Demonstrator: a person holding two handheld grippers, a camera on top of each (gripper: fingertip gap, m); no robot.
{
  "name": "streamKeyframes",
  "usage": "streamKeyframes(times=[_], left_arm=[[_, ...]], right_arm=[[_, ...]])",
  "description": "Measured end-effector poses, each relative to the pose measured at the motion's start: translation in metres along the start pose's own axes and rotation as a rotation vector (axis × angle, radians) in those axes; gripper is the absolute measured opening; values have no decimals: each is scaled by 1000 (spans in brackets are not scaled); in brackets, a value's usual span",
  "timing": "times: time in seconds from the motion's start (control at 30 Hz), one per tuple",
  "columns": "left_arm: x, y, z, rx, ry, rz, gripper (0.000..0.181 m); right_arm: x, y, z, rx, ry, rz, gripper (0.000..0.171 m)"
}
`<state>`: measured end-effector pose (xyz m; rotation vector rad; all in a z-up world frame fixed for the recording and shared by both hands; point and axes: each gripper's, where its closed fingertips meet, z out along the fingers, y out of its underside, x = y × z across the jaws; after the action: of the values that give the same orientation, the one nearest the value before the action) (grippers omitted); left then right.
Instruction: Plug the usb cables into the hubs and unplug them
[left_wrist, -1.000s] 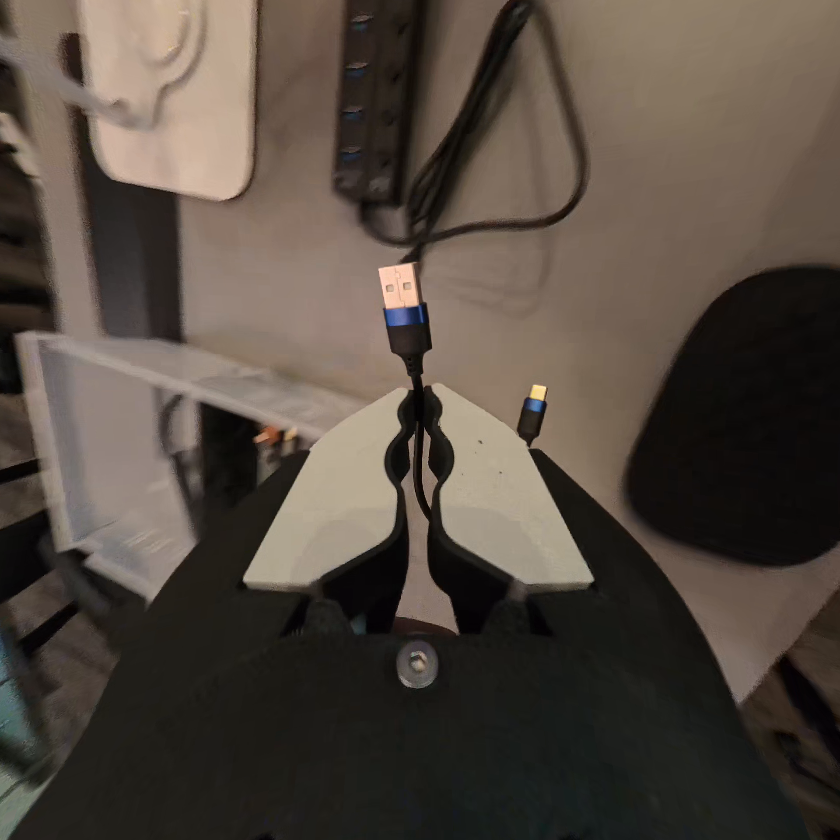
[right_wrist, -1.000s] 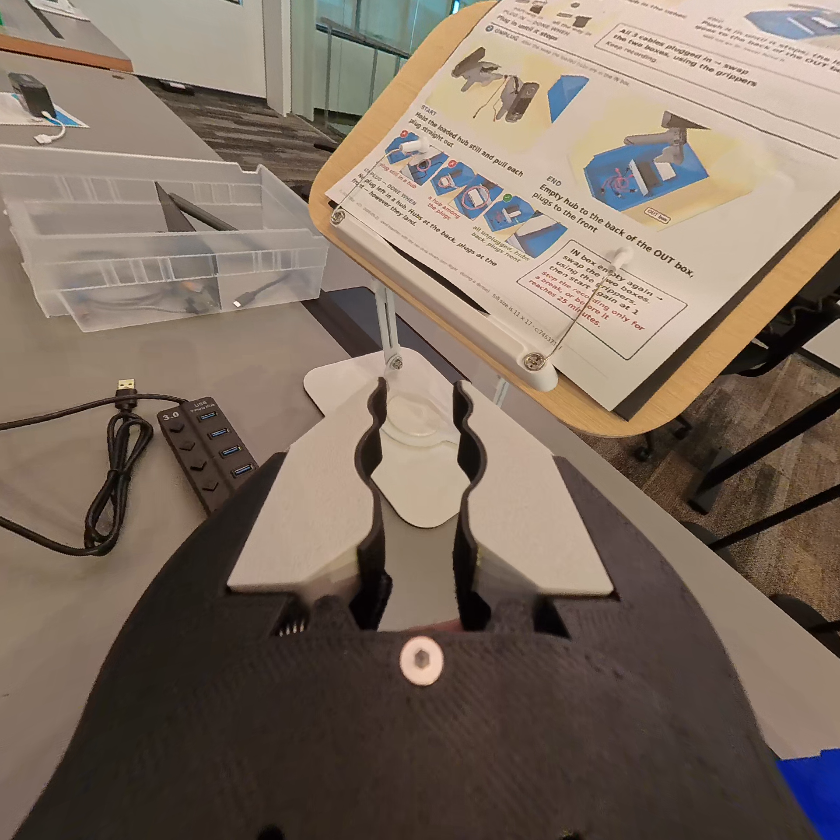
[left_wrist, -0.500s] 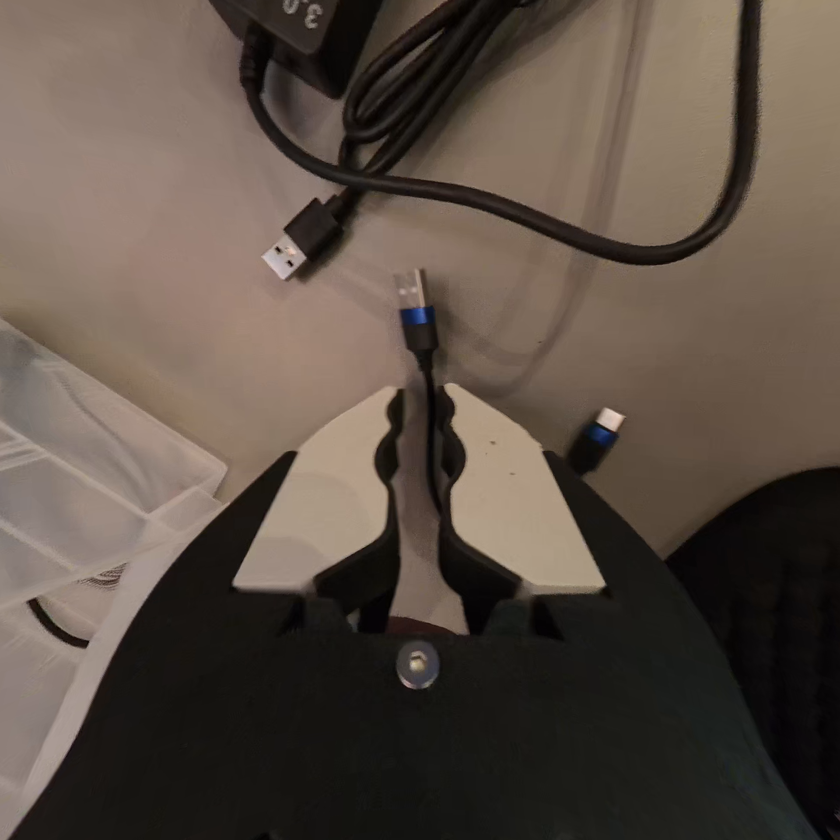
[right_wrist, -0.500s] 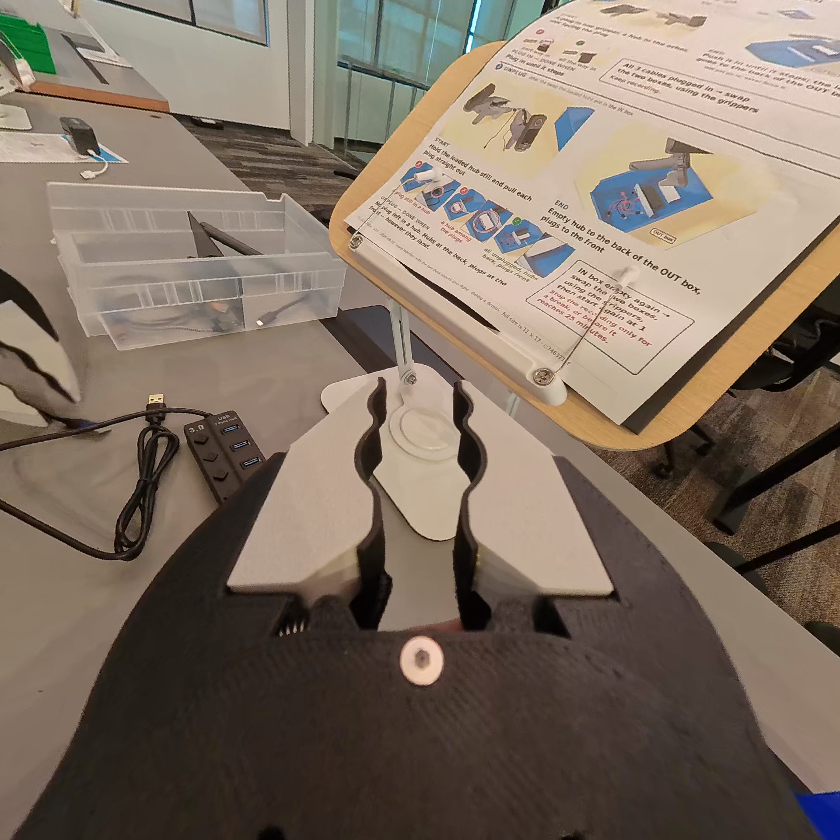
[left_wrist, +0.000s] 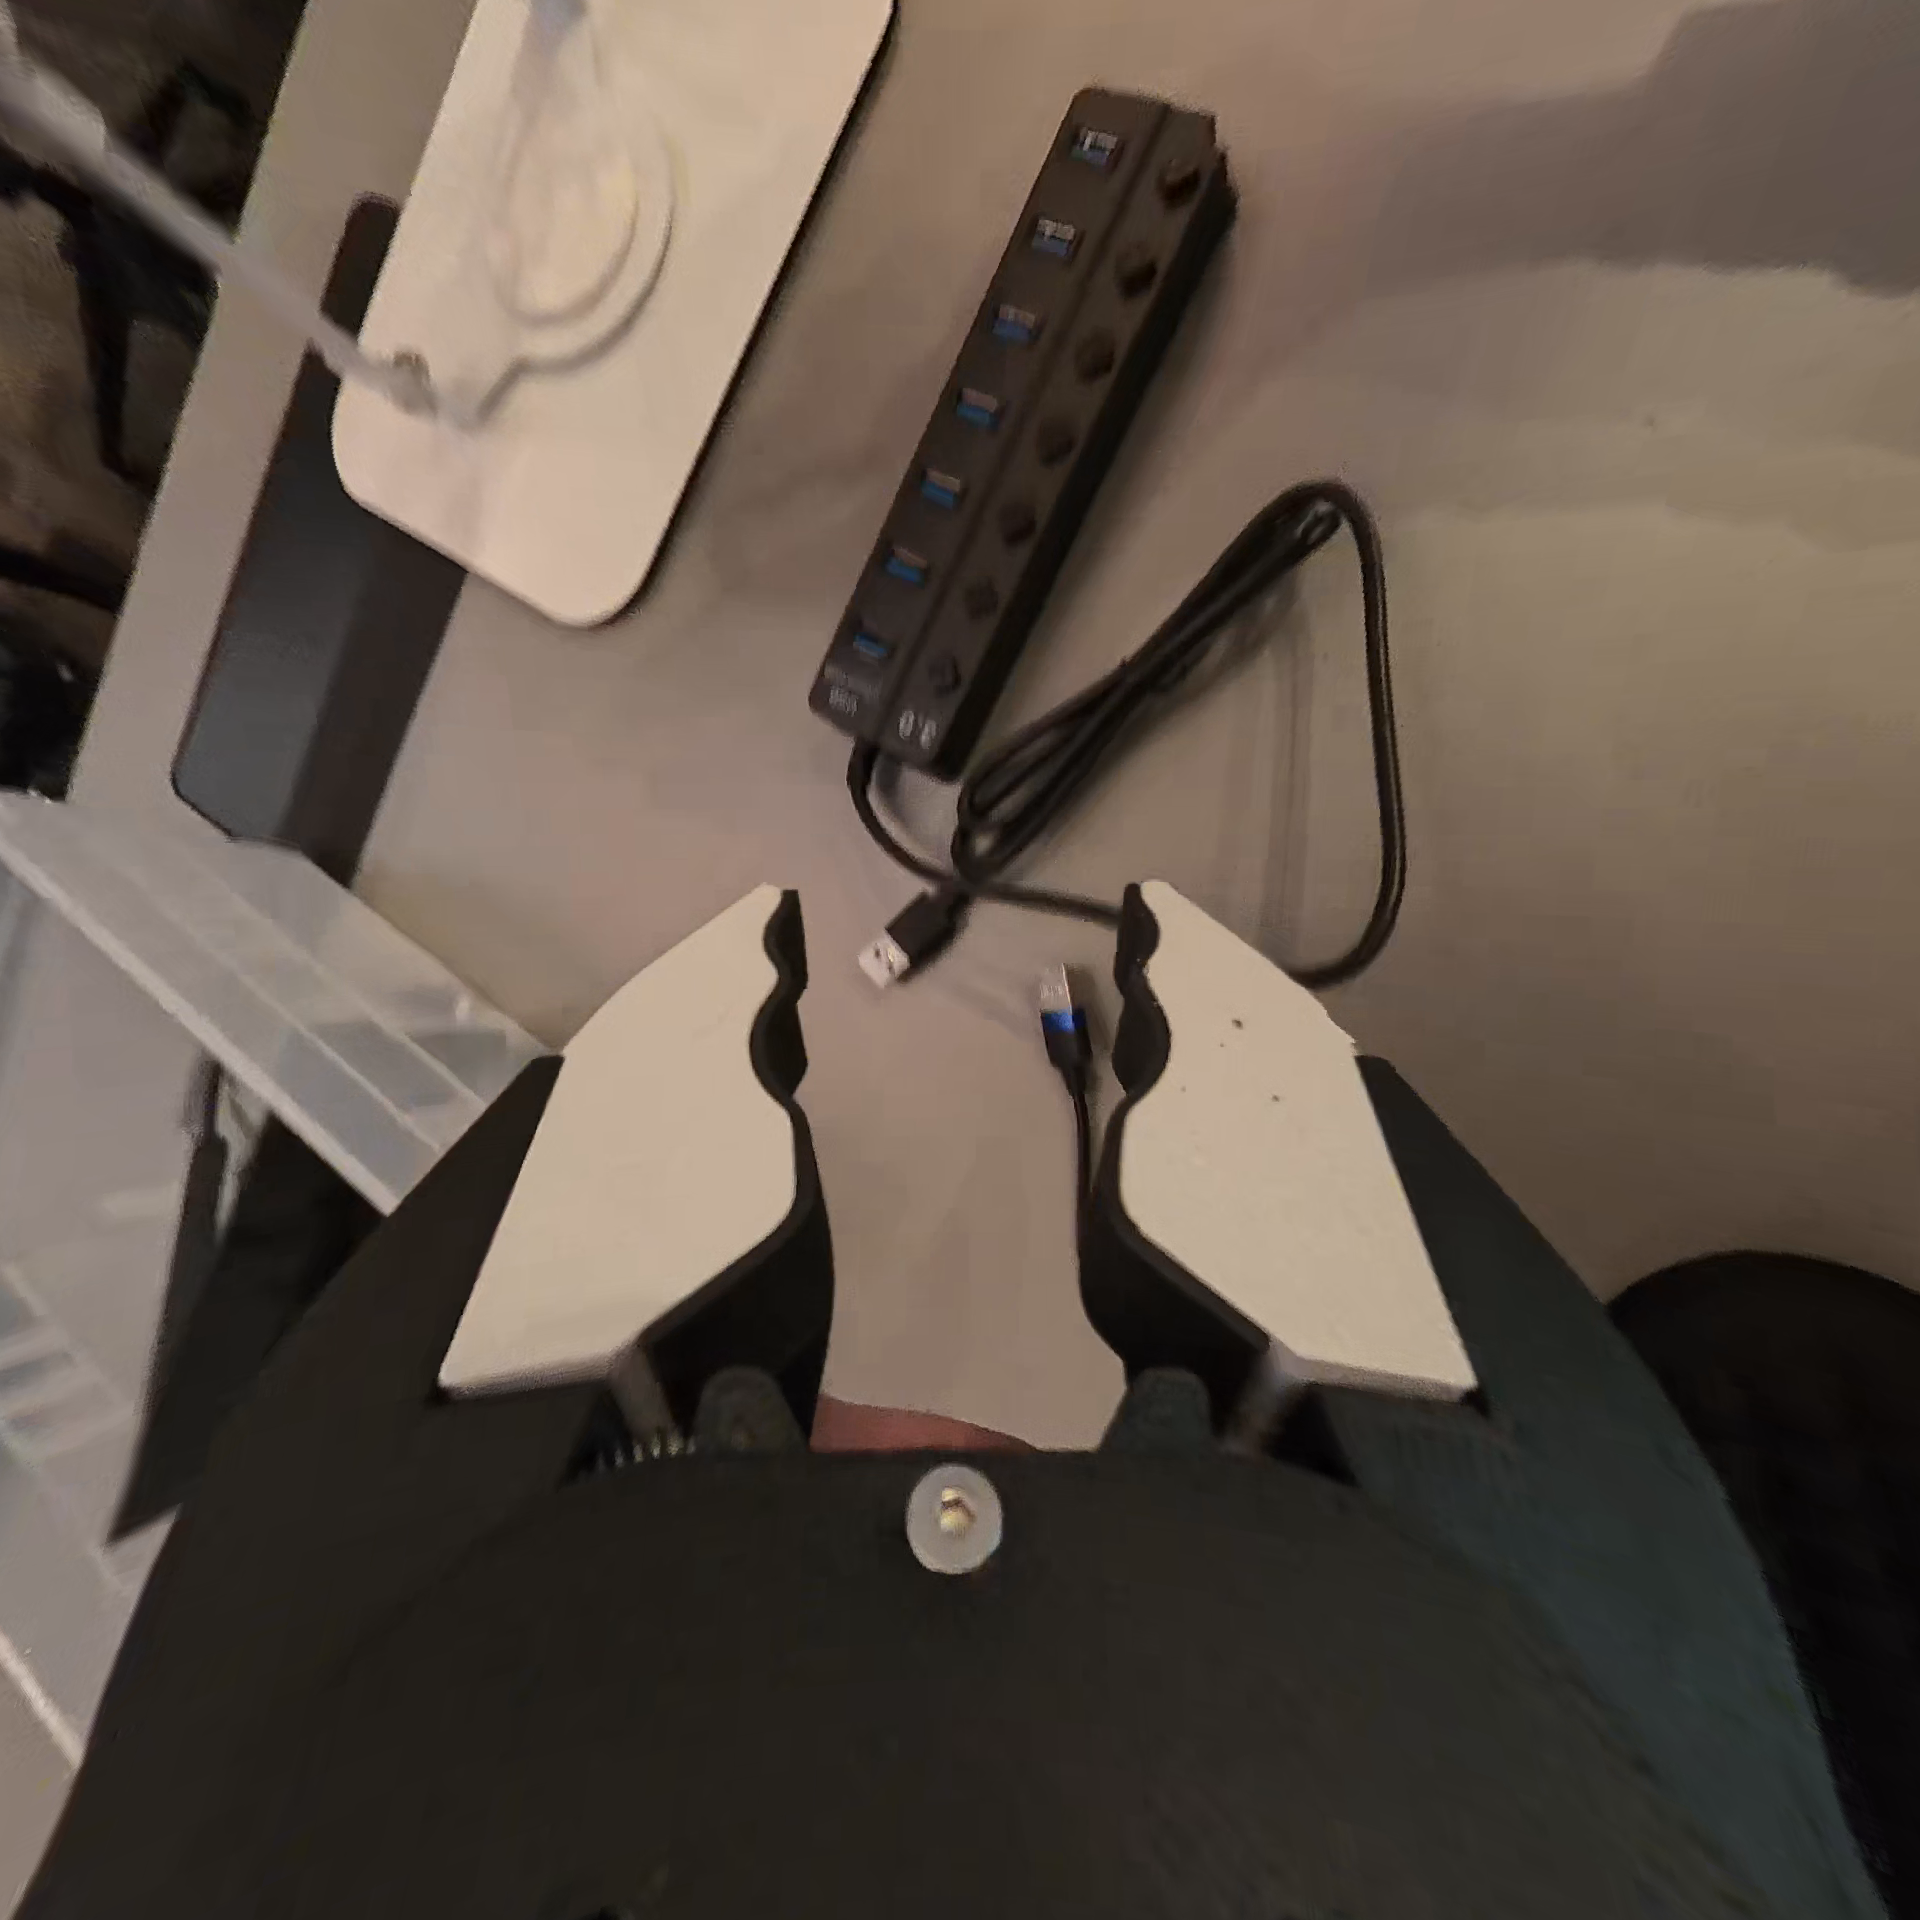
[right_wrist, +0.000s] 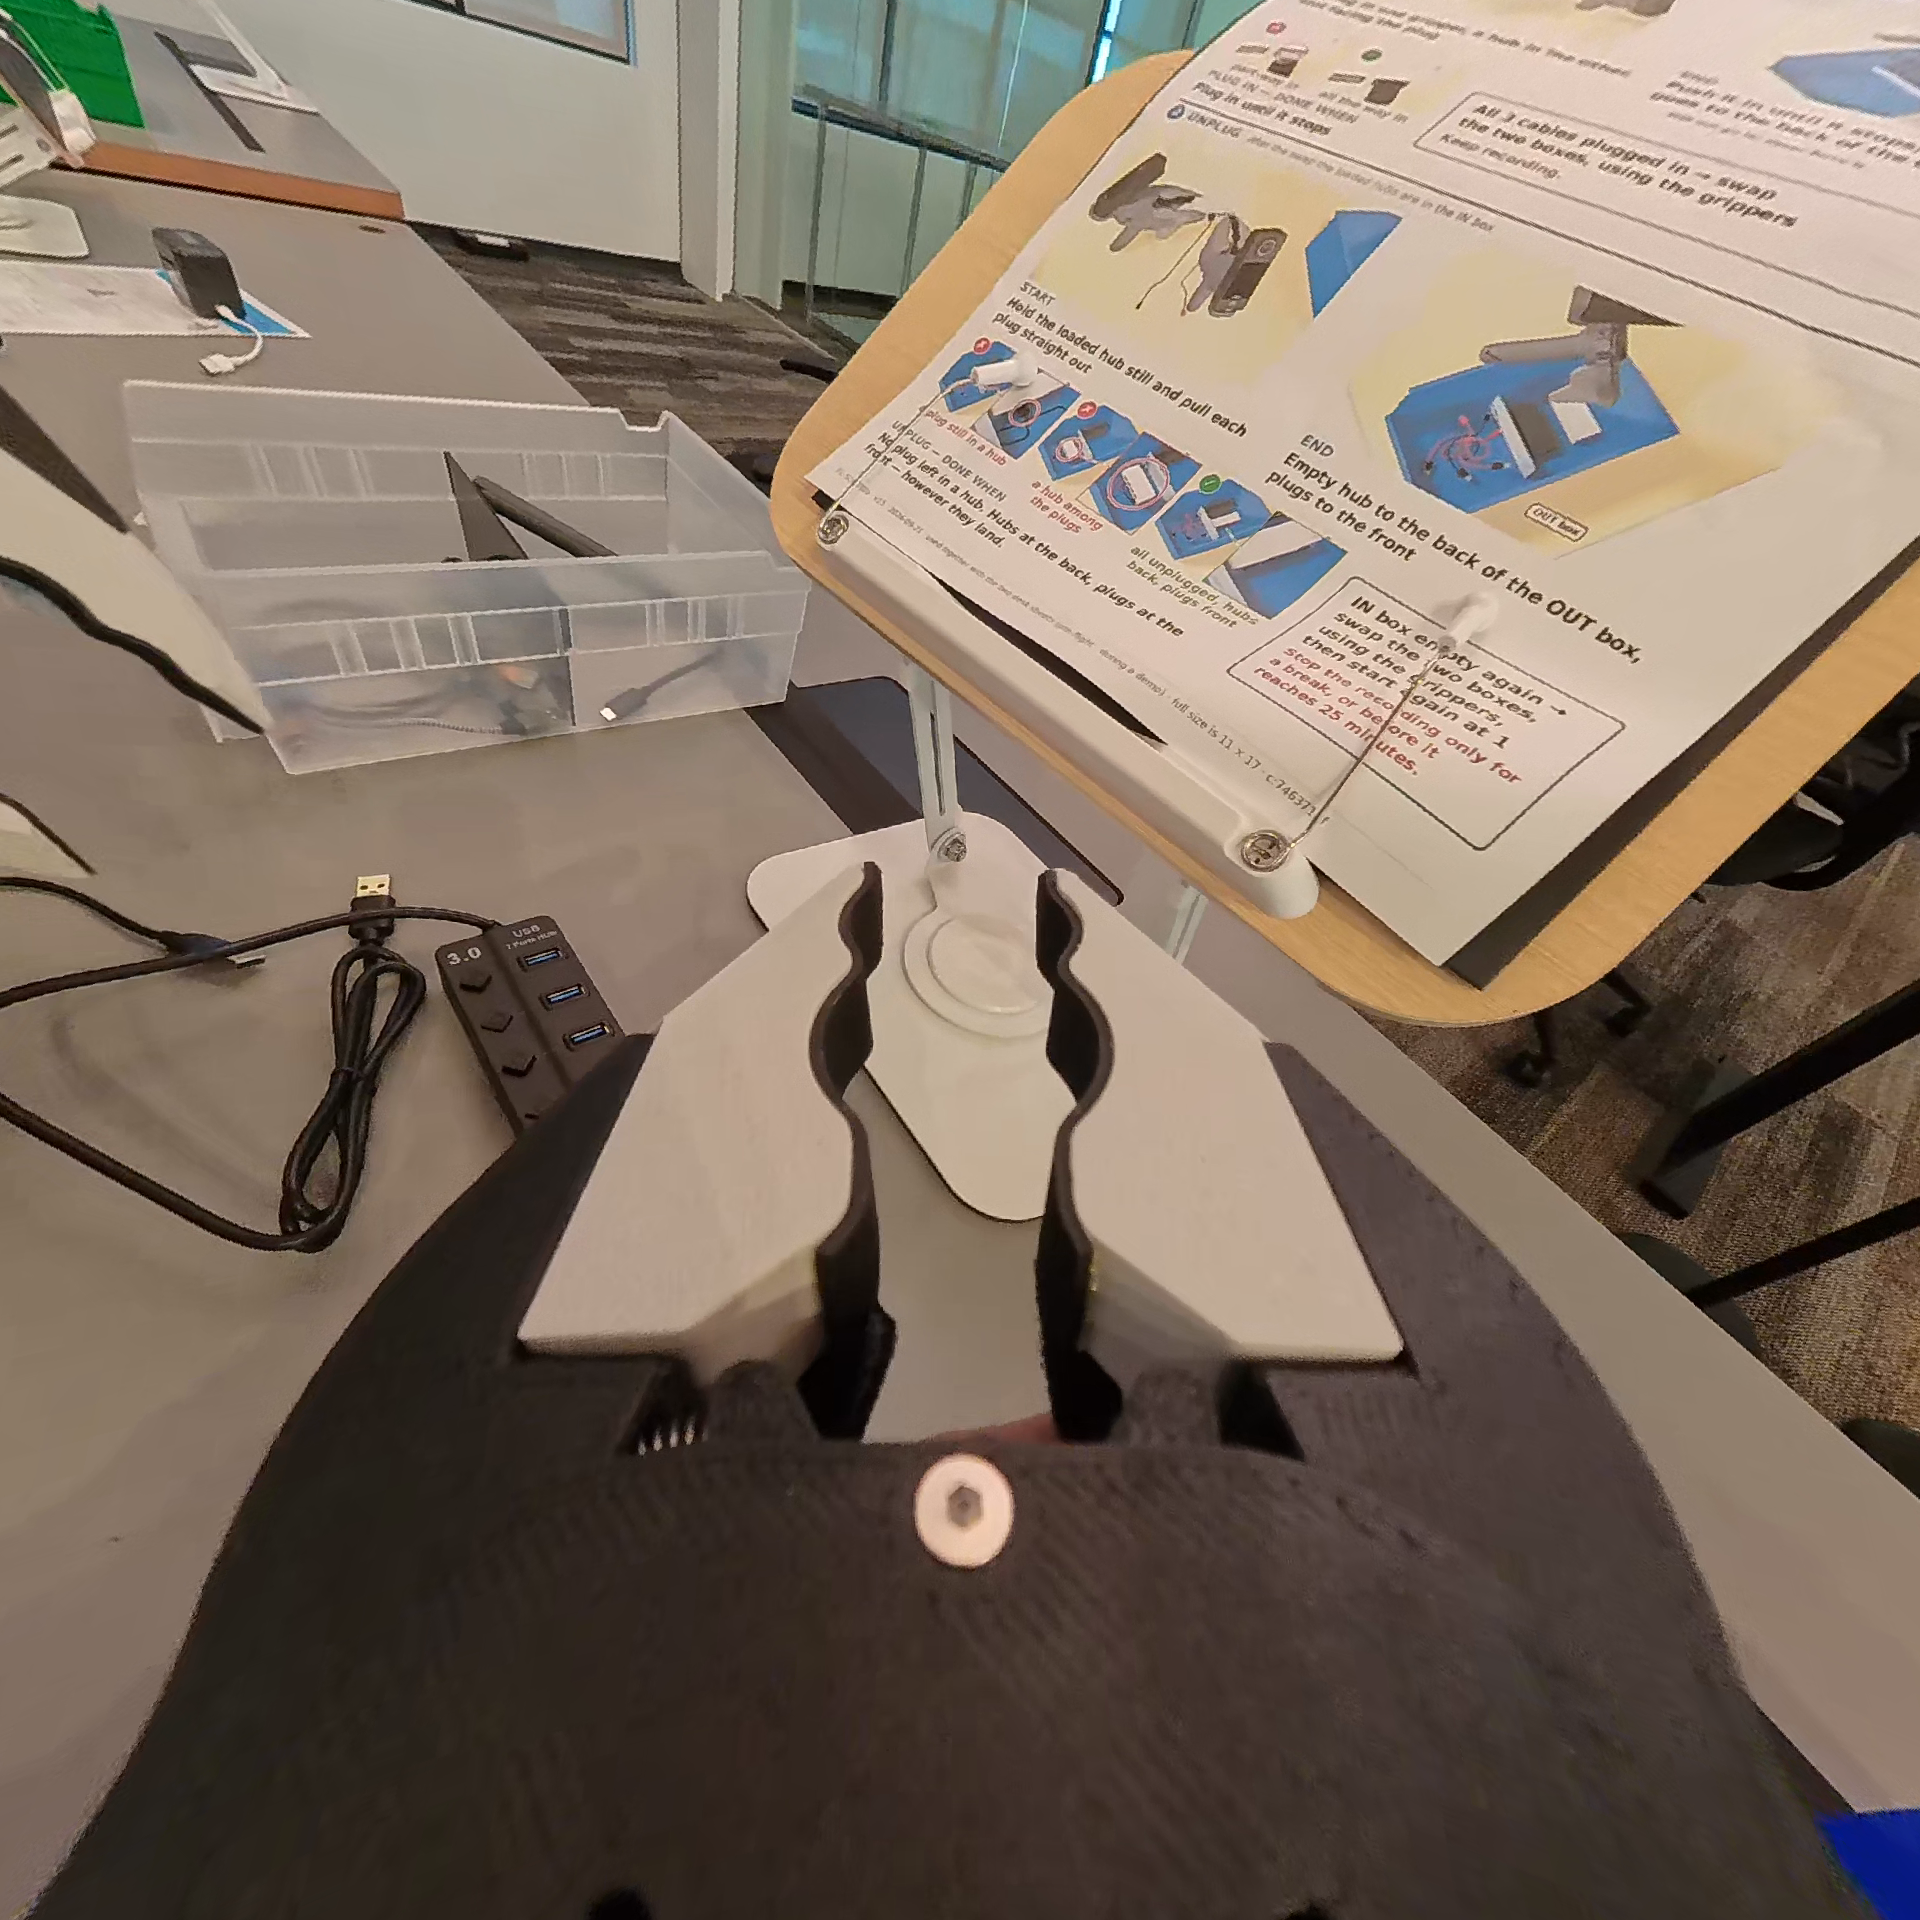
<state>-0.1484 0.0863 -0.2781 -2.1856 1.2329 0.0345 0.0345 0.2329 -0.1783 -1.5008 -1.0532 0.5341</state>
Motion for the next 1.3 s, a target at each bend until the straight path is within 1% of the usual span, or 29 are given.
streamKeyframes(times=[0.1,0.27,0.4,0.5,0.53,0.57,0.7,0.77,0.87,0.97,1.07,1.13,1.17,1.2,1.23,1.3], left_arm=[[4,-32,22,-5,20,88,62],[17,-68,81,-73,109,246,70],[26,-85,124,-158,145,370,72],[34,-92,146,-209,165,440,73],[38,-94,151,-211,188,453,69],[40,-100,153,-196,202,444,71],[42,-102,157,-226,237,502,51],[44,-103,157,-232,256,559,51],[53,-104,154,-211,293,724,50],[74,-105,146,-179,338,951,50],[90,-108,141,-165,355,1082,50],[92,-110,141,-185,326,1099,51],[88,-114,141,-176,287,1077,60],[86,-117,139,-169,266,1030,62],[86,-117,132,-160,278,967,67],[77,-125,115,-111,219,807,81]], right_arm=[[2,-3,-5,6,5,-4,28],[13,-7,-21,34,27,15,28],[27,-6,-38,58,52,52,28],[36,-3,-49,70,61,86,28],[38,-2,-51,71,63,92,28],[40,0,-52,70,67,97,28],[43,2,-57,80,69,111,28],[44,2,-58,81,68,111,28],[45,2,-61,85,71,114,28],[48,3,-65,92,78,121,28],[49,5,-67,92,71,130,28],[46,7,-66,91,50,136,30],[43,9,-64,83,34,137,31],[40,11,-61,67,20,133,32],[37,15,-58,45,5,128,35],[25,25,-49,-15,-46,117,39]])
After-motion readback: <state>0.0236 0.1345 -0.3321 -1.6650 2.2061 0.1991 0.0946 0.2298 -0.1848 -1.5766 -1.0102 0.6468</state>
